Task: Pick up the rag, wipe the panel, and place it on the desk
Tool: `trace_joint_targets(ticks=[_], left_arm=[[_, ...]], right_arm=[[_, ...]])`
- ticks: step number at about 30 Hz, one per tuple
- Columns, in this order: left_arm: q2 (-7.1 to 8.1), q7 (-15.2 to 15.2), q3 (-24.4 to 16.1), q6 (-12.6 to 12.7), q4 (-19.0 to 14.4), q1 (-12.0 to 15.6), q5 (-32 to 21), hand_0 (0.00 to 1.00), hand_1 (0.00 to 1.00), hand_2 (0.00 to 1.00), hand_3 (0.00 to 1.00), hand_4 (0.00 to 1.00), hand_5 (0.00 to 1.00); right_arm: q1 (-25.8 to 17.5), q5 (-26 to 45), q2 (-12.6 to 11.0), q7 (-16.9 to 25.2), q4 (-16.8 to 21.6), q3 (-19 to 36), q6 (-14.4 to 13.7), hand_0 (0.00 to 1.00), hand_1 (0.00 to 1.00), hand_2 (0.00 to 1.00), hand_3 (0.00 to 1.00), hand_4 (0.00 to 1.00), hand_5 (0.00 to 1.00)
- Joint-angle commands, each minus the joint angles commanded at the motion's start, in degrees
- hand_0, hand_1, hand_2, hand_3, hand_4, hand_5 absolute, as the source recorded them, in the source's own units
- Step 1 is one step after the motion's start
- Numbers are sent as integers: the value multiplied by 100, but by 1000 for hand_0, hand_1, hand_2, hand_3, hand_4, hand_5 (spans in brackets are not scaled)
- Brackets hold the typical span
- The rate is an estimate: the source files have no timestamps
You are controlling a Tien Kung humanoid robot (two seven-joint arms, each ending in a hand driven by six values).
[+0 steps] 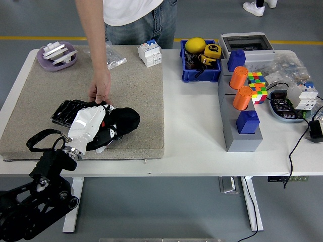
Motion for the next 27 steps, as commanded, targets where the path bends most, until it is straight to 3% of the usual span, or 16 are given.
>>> trace_joint_targets(ticks=[5, 11, 27], left_arm=[[-14, -42, -162, 35, 257, 16, -10, 203, 247, 538, 508, 128, 2], [-1, -151, -440, 136, 796, -28, 1, 203, 245, 538, 507, 131, 2], [176, -184, -1110, 152, 1609, -58, 126, 203, 245, 537, 506, 135, 2]], right_arm=[[2, -32, -6, 2, 6, 27, -9, 775, 576, 692, 645, 998, 536], [0, -40, -7, 1, 5, 46, -10, 776, 575, 692, 646, 998, 536], [2, -60, -7, -3, 10, 69, -2, 775, 575, 692, 645, 998, 537]])
